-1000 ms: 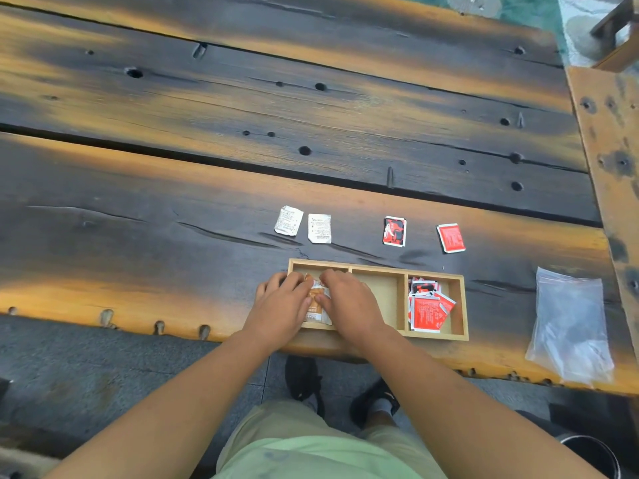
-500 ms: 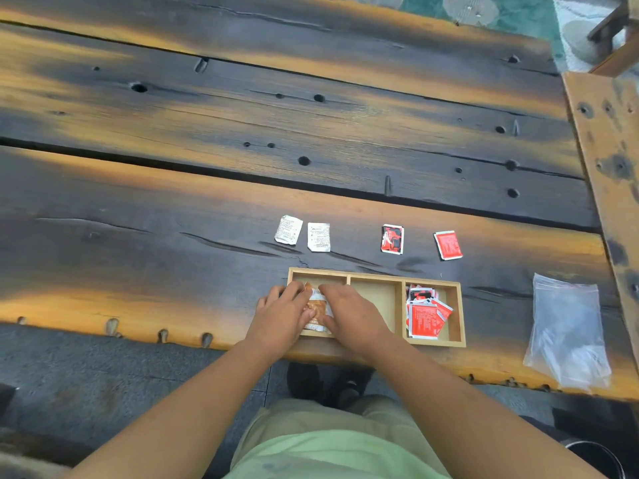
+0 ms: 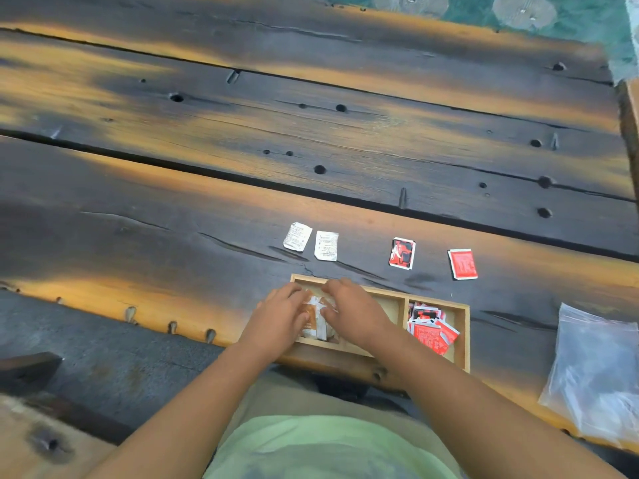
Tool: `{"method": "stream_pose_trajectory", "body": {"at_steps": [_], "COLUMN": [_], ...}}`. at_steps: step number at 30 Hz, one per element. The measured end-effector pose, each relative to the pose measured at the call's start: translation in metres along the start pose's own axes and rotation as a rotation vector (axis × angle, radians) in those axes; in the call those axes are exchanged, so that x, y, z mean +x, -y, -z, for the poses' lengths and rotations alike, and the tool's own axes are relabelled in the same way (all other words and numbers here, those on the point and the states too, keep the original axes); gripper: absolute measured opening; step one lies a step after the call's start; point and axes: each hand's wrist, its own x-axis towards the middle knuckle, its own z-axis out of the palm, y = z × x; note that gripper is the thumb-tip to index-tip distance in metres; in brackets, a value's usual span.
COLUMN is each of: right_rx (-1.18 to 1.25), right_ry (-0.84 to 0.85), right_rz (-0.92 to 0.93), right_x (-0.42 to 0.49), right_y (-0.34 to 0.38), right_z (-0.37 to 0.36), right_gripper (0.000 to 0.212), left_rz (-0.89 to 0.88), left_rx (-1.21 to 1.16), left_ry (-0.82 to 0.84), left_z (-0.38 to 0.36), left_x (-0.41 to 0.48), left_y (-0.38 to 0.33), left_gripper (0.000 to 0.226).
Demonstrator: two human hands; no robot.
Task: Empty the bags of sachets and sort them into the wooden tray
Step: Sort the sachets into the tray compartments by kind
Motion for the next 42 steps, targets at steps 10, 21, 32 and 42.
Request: {"method": "stream_pose_trajectory", "body": {"at_steps": [10,21,32,42], "right_rx": [0.091,-0.062,-0.012,0.253], "right_ry": [-0.088,-0.021,0.020,-0.120], "right_rz": [-0.145,-0.154,-0.117,-0.236], "right_x": [0.081,0.172,0.163,0.075], "right_y": [0.019,0.029,0.035,0.033], "right_z": [0.036,0.016,0.019,0.025], "right_gripper": [0.023,0.037,0.015,0.008], "left_rz": [0.207,0.315,0.218,0.046], "left_rx": [-0.465,-0.113,-0.454,-0.655], "left_ry": [-0.120,-0.056,-0.085,0.073], "left_z": [0.042,0.033,0.035,0.054], "left_x": [0.054,0.136,0.129,0.087], "left_y": [0.027,0.044,0.071,0.049], "left_gripper": [0.019,0.046,0.019,0.010]}}
